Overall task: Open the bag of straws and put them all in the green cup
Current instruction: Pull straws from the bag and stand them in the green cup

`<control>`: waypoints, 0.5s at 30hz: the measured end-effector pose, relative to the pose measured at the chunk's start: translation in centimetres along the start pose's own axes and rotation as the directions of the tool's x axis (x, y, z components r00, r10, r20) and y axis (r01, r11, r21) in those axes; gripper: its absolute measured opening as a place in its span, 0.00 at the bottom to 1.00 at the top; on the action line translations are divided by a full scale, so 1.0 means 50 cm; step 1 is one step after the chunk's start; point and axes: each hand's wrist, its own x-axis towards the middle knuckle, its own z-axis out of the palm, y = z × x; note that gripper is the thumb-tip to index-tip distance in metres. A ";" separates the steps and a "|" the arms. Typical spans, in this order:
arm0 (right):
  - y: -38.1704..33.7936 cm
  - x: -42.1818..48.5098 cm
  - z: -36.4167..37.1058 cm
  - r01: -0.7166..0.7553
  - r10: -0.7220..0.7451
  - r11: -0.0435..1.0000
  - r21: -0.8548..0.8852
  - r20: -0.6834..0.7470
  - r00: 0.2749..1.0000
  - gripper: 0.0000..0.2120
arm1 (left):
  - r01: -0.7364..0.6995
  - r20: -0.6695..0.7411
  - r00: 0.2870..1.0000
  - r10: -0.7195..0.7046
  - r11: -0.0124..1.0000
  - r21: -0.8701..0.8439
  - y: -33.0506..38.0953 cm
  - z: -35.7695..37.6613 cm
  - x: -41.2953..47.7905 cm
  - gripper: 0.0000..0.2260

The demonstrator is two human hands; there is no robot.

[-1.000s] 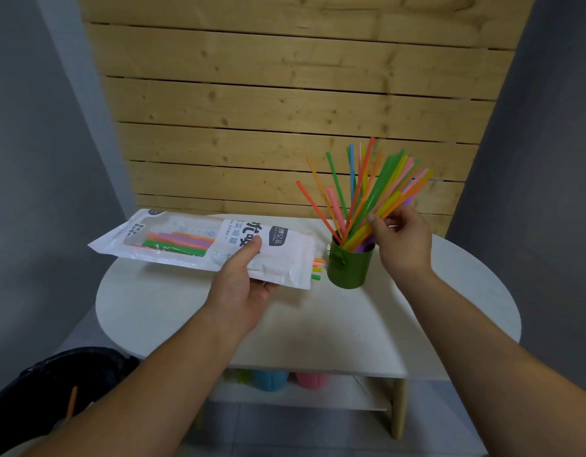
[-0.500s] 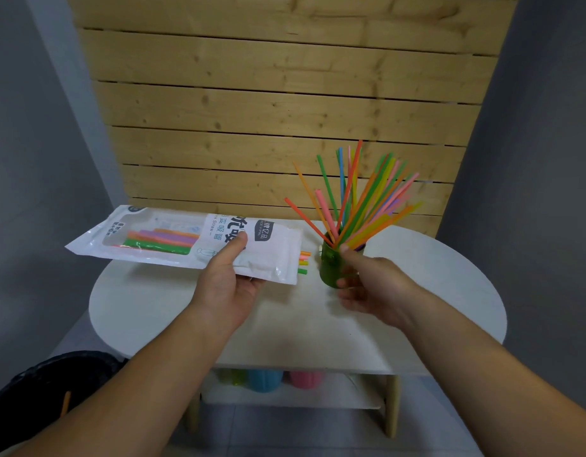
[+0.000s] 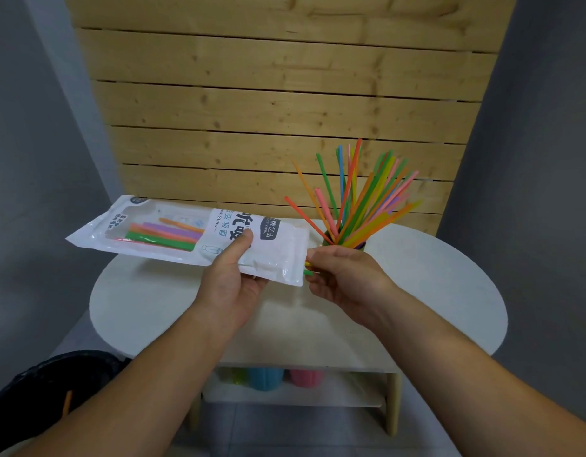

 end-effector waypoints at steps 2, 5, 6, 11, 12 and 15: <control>0.000 0.000 0.000 0.006 -0.006 1.000 0.002 -0.002 1.000 0.02 | 0.001 -0.002 1.000 -0.001 1.000 0.002 -0.001 -0.001 0.001 0.08; 0.000 -0.003 -0.001 0.011 -0.011 1.000 0.020 -0.004 1.000 0.02 | 0.007 -0.001 1.000 -0.007 1.000 0.000 -0.002 -0.002 0.003 0.09; -0.001 -0.003 -0.003 0.011 -0.011 0.999 0.036 -0.004 1.000 0.02 | 0.009 -0.002 1.000 -0.009 1.000 -0.002 -0.002 -0.003 0.004 0.09; -0.010 -0.002 -0.018 0.026 -0.020 0.993 0.118 -0.054 0.998 0.01 | 0.008 -0.022 1.000 -0.009 0.999 -0.031 0.004 -0.008 0.009 0.09; -0.012 -0.001 -0.022 0.038 -0.030 0.992 0.118 -0.065 0.997 0.01 | 0.009 -0.026 1.000 -0.010 0.999 -0.035 0.004 -0.008 0.010 0.09; -0.016 -0.001 -0.028 0.050 -0.039 0.991 0.125 -0.086 0.996 0.05 | 0.013 -0.039 0.999 -0.015 0.998 -0.054 0.006 -0.010 0.011 0.11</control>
